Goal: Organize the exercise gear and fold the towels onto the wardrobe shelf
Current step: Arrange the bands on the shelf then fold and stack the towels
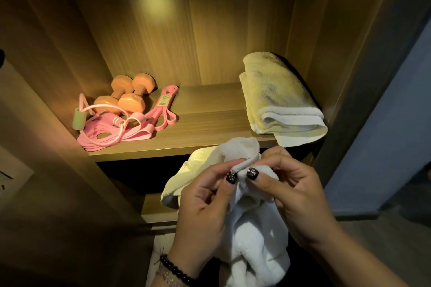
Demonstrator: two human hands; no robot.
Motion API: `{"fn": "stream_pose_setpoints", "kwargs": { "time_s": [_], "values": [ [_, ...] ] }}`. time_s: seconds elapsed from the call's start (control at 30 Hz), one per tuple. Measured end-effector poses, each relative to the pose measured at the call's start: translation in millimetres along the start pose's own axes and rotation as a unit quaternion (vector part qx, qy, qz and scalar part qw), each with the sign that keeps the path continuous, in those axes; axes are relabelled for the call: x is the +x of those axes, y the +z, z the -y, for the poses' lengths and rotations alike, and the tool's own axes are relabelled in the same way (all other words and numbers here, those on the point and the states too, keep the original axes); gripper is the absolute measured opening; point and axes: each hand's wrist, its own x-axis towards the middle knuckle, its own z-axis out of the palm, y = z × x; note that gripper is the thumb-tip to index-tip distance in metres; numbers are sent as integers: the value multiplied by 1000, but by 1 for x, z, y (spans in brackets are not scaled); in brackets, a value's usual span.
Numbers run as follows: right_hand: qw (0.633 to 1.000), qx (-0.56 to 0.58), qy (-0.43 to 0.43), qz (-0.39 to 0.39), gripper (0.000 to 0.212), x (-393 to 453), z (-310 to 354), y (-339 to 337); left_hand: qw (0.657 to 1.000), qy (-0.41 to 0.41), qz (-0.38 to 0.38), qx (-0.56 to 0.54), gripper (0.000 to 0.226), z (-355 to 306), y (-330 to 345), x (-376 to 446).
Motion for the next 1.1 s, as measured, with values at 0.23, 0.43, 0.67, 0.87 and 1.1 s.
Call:
{"fn": "stream_pose_setpoints", "kwargs": {
  "time_s": [0.23, 0.43, 0.67, 0.87, 1.1],
  "values": [
    [993, 87, 63, -41, 40, -4, -6, 0, 999, 14, 51, 0, 36, 2, 3, -6],
    [985, 115, 111, -67, 20, -10, -11, 3, 997, 18, -27, 76, 35, 14, 18, -8],
    [998, -39, -34, -45, 20, -4, -13, -15, 978, 75, -105, 166, 30, 19, 23, -1],
    [942, -272, -166, 103, 19, 48, 22, -27, 983, 102, -114, 104, 30, -6, 17, 39],
    [923, -318, -150, 158, 19, 131, 101, -23, 978, 192, -77, 31, 39, -100, 23, 108]
  ]
}}
